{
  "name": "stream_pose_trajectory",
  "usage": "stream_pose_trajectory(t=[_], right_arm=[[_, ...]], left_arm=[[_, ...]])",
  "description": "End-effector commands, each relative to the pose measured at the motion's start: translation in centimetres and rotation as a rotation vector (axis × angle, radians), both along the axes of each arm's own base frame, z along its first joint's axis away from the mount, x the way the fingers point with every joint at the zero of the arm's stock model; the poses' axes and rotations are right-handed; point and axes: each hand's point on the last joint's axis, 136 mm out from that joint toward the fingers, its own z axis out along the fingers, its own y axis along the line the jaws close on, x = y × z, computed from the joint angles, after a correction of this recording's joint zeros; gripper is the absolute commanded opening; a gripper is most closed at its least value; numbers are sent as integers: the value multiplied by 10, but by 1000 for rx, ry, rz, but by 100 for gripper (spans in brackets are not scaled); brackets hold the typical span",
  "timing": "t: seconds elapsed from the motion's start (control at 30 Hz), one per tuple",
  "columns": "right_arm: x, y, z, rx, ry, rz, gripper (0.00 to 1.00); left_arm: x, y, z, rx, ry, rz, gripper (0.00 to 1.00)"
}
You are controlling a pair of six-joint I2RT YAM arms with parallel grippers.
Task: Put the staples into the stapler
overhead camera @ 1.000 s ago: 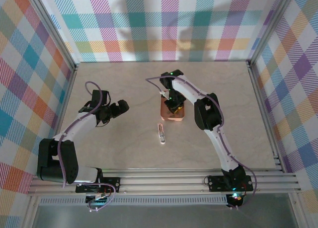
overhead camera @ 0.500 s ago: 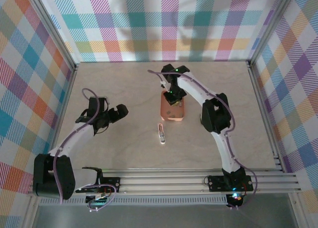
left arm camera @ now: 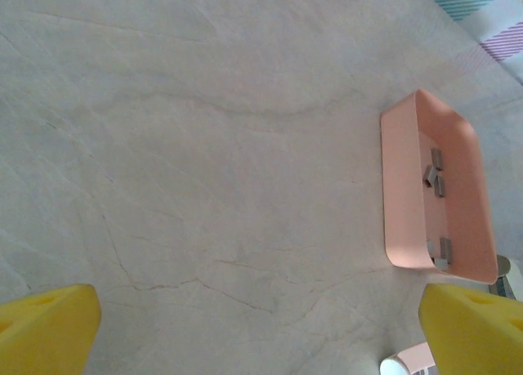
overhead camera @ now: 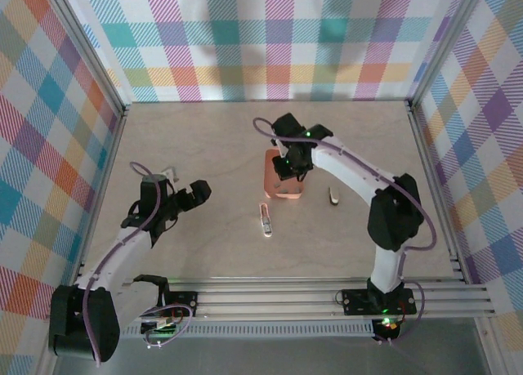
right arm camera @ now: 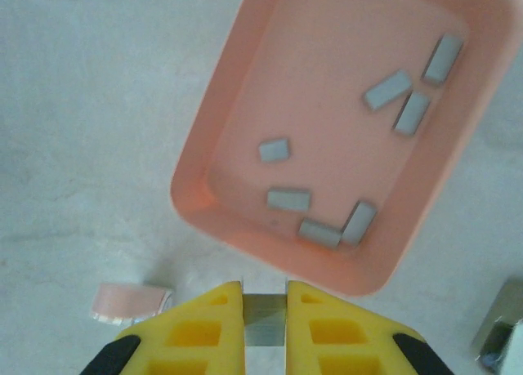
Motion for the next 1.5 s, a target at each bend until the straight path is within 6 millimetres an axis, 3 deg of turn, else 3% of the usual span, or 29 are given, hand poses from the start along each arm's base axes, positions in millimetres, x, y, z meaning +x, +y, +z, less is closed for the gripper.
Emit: stream_pose_trajectory(t=[0.0, 0.3, 0.5, 0.93, 1.47], right_arm=[[-8, 10, 13, 108, -78, -115, 14], [-72, 20, -20, 101, -71, -182, 14], [-97, 28, -36, 93, -47, -215, 14], [-112, 50, -65, 33, 14, -152, 13], [-114, 64, -80, 12, 52, -128, 13]], left_arm=[[1, -6, 10, -41, -96, -37, 100], [-18, -20, 0, -31, -179, -142, 100], [-24, -20, -5, -7, -196, -155, 100], [-27, -20, -11, 14, -176, -171, 100], [-26, -20, -13, 20, -165, -167, 100]])
